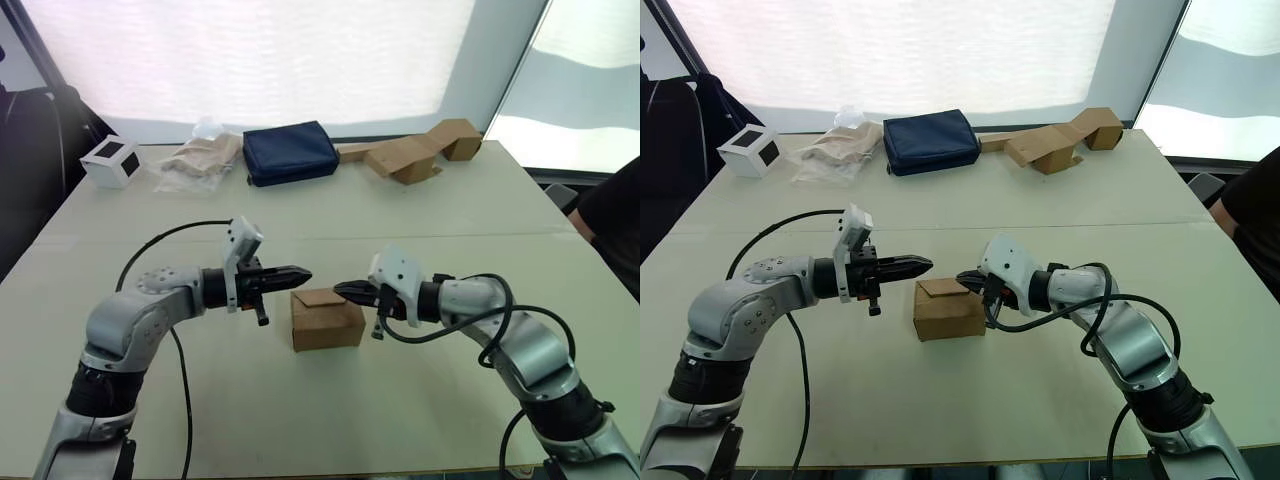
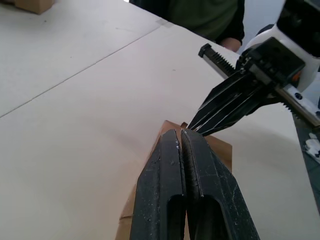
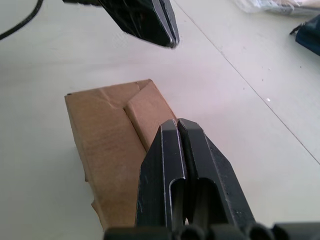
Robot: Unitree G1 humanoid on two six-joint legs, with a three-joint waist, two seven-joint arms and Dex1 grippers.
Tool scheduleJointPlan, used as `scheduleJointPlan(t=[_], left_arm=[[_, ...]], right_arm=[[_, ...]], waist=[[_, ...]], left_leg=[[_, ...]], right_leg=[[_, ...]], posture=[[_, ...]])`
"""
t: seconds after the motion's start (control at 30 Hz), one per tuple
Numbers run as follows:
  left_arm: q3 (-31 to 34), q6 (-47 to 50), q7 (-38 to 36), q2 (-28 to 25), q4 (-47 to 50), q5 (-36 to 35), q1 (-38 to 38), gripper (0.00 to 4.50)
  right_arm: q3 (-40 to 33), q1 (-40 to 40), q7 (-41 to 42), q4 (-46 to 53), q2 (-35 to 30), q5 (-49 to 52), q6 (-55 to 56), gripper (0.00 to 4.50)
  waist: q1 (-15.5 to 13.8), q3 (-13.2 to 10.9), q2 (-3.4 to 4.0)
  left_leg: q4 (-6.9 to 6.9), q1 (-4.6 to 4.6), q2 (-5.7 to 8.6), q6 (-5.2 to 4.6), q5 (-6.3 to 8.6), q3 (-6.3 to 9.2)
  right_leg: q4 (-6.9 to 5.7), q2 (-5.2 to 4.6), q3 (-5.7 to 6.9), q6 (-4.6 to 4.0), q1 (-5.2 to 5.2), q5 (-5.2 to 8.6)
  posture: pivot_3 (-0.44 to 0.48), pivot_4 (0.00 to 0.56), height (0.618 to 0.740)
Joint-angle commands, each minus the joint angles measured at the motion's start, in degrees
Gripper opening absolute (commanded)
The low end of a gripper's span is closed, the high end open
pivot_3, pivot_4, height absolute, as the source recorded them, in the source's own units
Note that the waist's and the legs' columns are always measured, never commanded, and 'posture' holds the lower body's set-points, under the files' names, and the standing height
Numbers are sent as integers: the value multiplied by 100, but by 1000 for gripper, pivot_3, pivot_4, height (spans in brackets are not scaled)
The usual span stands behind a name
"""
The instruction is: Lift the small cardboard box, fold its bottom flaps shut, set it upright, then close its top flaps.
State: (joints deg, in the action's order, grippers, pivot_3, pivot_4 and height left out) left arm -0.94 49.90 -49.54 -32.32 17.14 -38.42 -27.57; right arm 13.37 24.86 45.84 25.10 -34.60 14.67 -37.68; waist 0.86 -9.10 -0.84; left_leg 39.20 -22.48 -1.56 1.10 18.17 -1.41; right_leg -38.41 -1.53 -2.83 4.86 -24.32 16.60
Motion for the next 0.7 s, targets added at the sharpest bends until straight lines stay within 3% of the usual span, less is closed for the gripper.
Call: scheduleJointPlan(t=[0.03, 0.33, 0.7], left_arm=[[-273, -179, 69, -8, 211, 216, -24, 86], [-918, -804, -5, -137, -53, 984, 155, 86], [-772, -845, -15, -54, -67, 1015, 128, 86]], right_arm=[[133, 109, 10, -3, -3, -166, 239, 0], [430, 51, -3, -232, 4, -500, 379, 0], [336, -3, -71, -296, 111, -533, 442, 0]], waist=[[1, 0, 0], [4, 0, 0], [1, 0, 0]], left_leg=[[0, 0, 0, 0, 0, 0], [0, 0, 0, 0, 0, -1], [0, 0, -1, 0, 0, -1]], right_leg=[[0, 1, 0, 0, 0, 0], [1, 3, 0, 0, 0, 0], [1, 4, 0, 0, 0, 0]], posture=[[0, 150, 740], [0, 150, 740], [0, 150, 740]])
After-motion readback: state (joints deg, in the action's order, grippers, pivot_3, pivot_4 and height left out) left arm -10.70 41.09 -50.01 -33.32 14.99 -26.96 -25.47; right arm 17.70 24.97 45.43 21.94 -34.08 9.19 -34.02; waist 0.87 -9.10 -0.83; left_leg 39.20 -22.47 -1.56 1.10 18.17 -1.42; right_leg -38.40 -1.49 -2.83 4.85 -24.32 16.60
